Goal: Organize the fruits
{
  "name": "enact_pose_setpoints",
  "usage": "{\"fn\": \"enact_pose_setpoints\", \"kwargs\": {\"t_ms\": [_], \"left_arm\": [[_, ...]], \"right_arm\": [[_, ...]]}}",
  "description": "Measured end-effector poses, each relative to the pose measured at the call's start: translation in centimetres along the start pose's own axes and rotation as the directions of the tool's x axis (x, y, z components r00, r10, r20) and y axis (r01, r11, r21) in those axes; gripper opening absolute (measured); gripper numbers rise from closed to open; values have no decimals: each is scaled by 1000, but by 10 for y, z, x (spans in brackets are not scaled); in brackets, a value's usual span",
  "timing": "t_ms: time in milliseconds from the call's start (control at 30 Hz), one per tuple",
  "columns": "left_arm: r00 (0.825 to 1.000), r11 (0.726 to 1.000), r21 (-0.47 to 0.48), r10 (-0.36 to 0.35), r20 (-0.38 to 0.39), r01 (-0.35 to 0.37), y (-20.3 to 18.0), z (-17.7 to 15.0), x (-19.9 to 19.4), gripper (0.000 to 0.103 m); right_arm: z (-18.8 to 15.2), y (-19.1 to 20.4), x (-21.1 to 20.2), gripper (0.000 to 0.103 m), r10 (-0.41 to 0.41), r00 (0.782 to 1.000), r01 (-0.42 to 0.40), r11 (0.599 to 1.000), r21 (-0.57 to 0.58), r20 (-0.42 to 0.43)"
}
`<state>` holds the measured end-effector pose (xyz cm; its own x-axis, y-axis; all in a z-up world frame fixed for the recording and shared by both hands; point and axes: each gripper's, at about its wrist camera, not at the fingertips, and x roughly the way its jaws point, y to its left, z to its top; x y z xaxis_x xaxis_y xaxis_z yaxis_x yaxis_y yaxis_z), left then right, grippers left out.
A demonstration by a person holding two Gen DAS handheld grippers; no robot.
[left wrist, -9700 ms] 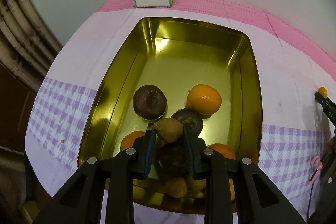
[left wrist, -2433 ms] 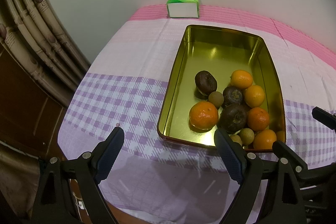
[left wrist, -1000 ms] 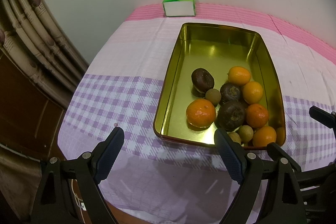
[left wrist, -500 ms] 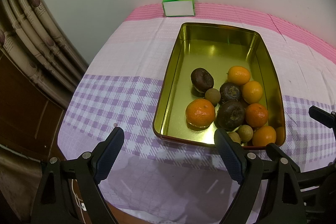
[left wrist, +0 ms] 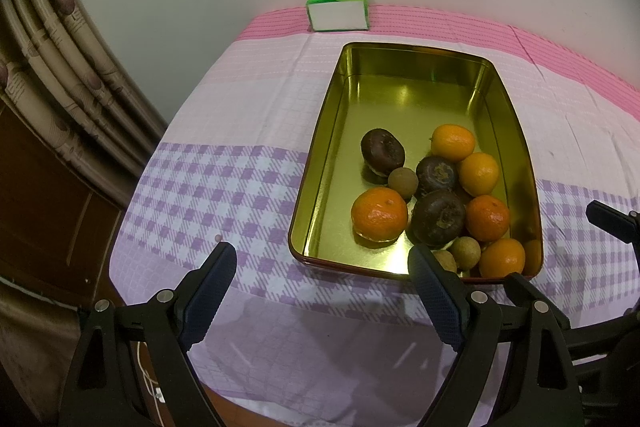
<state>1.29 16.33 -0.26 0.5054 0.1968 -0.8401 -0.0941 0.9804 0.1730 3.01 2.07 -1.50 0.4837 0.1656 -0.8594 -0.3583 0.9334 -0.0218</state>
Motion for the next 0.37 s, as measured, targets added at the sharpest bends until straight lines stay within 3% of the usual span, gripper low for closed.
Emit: {"fn": "enact_pose_setpoints", "kwargs": {"t_ms": [367], "left_arm": [[1000, 1000, 0, 0, -2, 0, 0, -1, 0, 88]], "right_arm": [[0, 0, 0, 103, -1, 1000, 1, 1000, 0, -1]]}}
